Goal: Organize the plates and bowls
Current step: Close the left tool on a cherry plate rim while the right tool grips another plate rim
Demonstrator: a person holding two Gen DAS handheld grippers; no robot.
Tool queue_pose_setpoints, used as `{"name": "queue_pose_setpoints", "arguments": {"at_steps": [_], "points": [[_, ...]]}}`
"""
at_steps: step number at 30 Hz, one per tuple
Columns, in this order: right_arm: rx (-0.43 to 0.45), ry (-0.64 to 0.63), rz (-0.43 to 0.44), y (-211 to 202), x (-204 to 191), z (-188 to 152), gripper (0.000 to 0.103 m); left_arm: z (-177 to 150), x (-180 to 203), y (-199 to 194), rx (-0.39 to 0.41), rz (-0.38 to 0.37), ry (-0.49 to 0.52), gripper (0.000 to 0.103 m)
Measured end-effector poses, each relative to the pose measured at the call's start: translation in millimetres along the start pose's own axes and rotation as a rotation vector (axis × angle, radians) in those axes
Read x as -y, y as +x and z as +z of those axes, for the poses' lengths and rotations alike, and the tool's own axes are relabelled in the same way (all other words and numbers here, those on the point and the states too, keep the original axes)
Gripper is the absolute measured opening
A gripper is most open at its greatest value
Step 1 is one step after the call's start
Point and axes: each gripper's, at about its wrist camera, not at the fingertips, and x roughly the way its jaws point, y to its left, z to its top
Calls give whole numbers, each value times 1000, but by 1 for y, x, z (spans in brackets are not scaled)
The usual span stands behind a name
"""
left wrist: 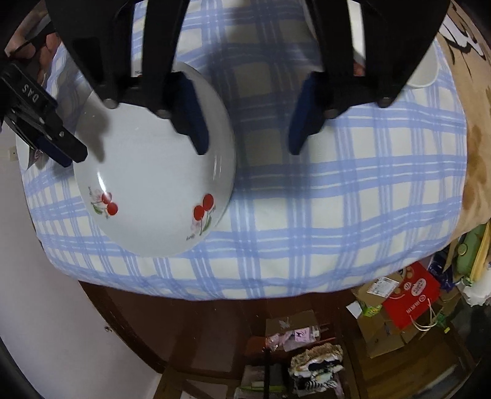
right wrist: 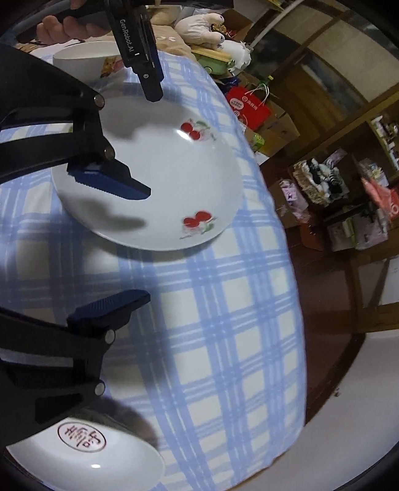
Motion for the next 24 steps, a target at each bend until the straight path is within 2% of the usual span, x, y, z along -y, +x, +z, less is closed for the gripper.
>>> {"name": "queue_pose_setpoints", "arguments": {"at_steps": [1,2,3,5,8,10,14,19,24], "points": [[-13,14,8,3,3,0,38,-1,1,3,-3,11,8,34],[-27,26,16,7,5,-1,25,-1,1,6,-5,7,13,30],[-34,37,30,9,7,0,24,-2,2,7,-4,-8,11,27],[-43,49,59,11,9,0,21,-2,6,10,-7,-35,23,15],[-47,38,72,12,5,1,10,-1,15,9,2,-12,60,9],[-38,26,60,12,0,0,9,-1,17,9,9,0,66,9],[-24,34,57,10,-1,-1,9,-1,8,7,9,-56,-7,8],[-19,-1,39,2,-9,-7,9,-7,10,1,4,-24,13,8],[-18,-22,43,-14,-13,-16,9,-19,6,-11,-16,-57,6,8]]}}
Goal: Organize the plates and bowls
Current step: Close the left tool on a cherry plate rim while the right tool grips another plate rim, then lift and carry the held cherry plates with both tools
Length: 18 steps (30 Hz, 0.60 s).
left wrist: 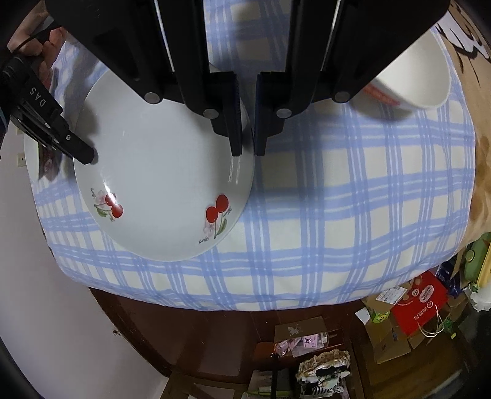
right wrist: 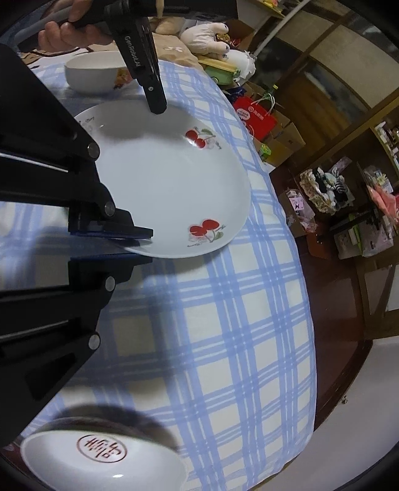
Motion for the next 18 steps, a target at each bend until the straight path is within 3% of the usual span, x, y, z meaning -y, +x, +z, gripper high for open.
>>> {"name": "queue_pose_setpoints", "arguments": {"at_steps": [5,6,8,9,11,12,18], "points": [[14,-2,-22,-19,-4,-12,9,-16,9,-19,9,20,26,6],[25,0,-3,-24,-6,-14,9,-17,11,-24,17,-3,28,0],[22,-5,45,-34,-13,-18,10,-22,18,-42,23,-163,20,1],[35,-45,-10,-38,-22,-20,9,-24,26,-49,37,-167,37,1],[17,-85,-105,-36,-33,-26,9,-26,43,-56,45,-87,92,1],[13,-69,-112,-33,-32,-28,9,-28,44,-55,40,-66,89,1],[-8,10,-55,-22,-4,-44,9,-43,27,-29,-1,110,74,1]]}}
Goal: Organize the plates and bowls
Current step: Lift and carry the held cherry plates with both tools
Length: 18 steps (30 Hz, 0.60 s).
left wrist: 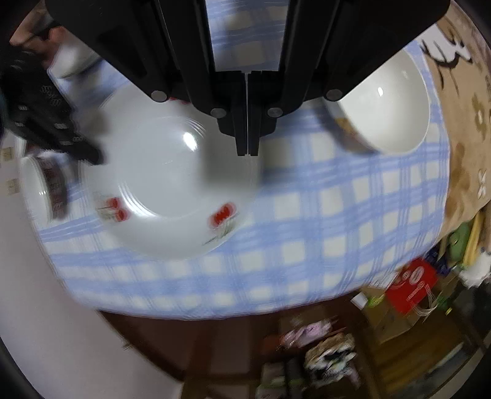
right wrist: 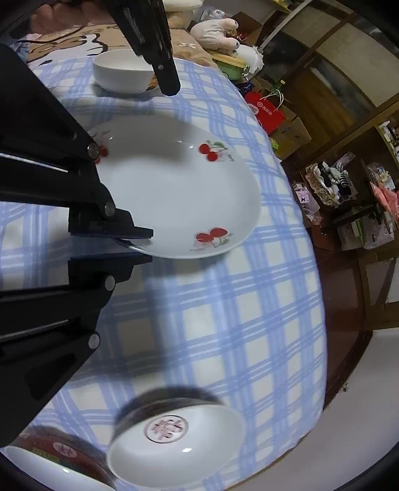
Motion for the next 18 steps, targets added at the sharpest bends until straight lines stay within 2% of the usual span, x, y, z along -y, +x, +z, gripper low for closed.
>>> {"name": "queue_pose_setpoints", "arguments": {"at_steps": [3,6,10,15,18], "points": [[-3,1,7,2,4,-3,9,-5,-13,18,-39,-17,-66,3],[2,-13,2,0,1,0,9,-5,-18,24,-39,-24,-85,6],[-1,-32,-10,3,0,2,9,2,-21,23,-26,-95,-127,10],[-5,-45,1,5,3,3,10,11,-22,19,-5,-125,-130,24],[0,-60,7,6,4,4,10,16,-23,28,-6,-78,-134,39]]}}
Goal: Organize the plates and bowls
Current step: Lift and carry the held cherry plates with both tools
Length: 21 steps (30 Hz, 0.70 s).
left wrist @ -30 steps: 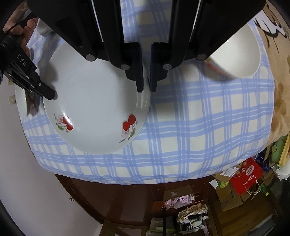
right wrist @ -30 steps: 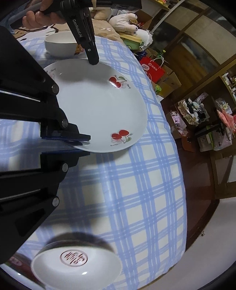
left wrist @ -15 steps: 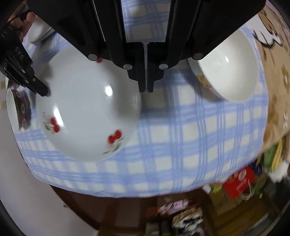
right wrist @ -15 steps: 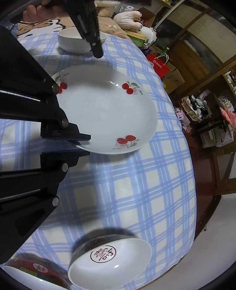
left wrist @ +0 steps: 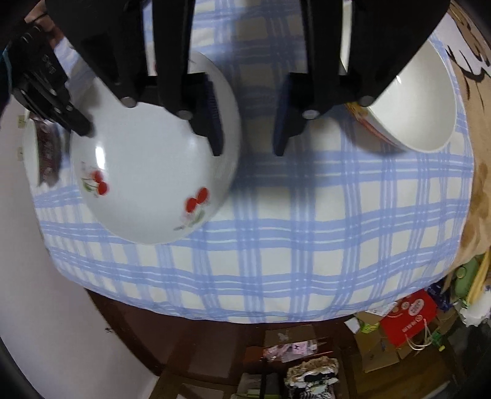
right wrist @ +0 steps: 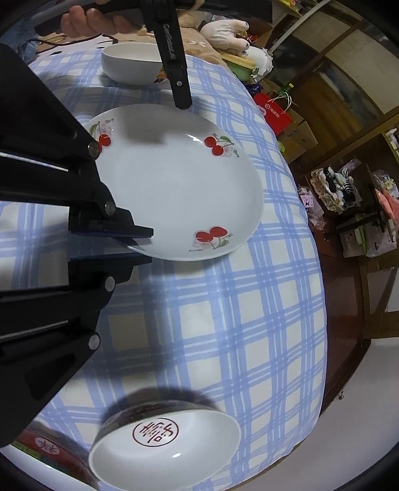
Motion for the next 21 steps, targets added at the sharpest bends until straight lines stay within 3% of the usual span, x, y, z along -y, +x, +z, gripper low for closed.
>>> {"name": "queue_pose_setpoints", "arguments": {"at_steps": [4,6,8,13,21], "points": [[5,-11,4,2,3,-2,10,4,-3,15,-19,-49,-10,39],[5,-1,9,5,6,-3,11,8,-4,23,-4,-39,-14,31],[8,4,10,5,6,-3,11,8,-6,27,-2,-103,-42,12],[18,6,5,4,4,-5,11,2,4,23,-28,-67,3,13],[36,56,66,-20,10,-14,11,-19,11,-14,10,-64,17,11]]}}
